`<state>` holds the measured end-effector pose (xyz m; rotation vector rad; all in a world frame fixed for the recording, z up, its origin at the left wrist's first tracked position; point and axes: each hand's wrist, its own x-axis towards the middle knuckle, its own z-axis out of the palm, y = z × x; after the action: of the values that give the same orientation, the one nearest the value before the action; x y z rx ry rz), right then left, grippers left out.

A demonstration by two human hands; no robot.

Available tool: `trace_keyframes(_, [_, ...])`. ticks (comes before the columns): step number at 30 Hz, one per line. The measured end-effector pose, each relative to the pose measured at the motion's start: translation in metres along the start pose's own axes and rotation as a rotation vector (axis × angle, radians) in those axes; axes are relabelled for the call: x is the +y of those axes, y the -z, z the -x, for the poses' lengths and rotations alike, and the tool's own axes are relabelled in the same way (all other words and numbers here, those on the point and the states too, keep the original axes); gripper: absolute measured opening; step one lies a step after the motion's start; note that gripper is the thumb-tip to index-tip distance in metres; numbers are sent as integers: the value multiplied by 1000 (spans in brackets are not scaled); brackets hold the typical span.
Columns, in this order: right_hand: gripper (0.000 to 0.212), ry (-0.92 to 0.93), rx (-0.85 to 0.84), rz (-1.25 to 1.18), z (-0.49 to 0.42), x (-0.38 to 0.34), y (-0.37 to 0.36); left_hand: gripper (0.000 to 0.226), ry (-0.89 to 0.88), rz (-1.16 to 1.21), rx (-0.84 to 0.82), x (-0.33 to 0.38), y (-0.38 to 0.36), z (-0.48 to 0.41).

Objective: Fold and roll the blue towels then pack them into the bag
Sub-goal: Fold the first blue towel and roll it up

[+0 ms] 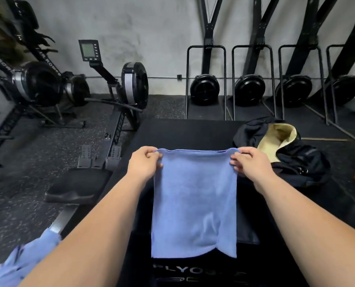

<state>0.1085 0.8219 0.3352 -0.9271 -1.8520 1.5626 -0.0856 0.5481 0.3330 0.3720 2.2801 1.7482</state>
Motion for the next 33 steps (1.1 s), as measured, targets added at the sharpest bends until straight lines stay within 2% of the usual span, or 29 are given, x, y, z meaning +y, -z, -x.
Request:
trace_keyframes(3, [63,20,-241,204,-7,19,-8,72,-25,-260,-228,-21,-18,-1])
trace_keyframes(5, [61,81,-282,427,3,41,-10,75,-97,-507,-339,-43,-31,18])
trace_keyframes(7, [54,202,-243,593,22,67,-10,71,-234,-790,-349,-73,-40,42])
trace_keyframes(10, [49,311,-196,638,50,98,-4,84,-365,-1087,-354,-107,-42,66])
trace_keyframes(12, [50,351,-182,663,61,113,-1,98,-420,-1180,-355,-116,-40,70])
trace_keyframes(14, [49,404,-138,686,69,119,2,96,-445,-1233,-341,-117,-41,66])
trace_keyframes(17, [34,453,-76,650,84,121,4,82,-420,-1324,-328,-110,-45,59])
trace_keyframes(20, [23,507,-82,590,104,124,5,78,-452,-1269,-267,-101,-57,61])
trace_keyframes(23, [32,582,-140,625,115,126,8,78,-536,-1058,-339,-101,-73,76])
trace_keyframes(26, [46,598,-193,717,117,126,6,77,-572,-1054,-411,-114,-79,92])
trace_keyframes(33, [25,548,-134,607,117,130,6,74,-603,-1074,-359,-119,-78,97])
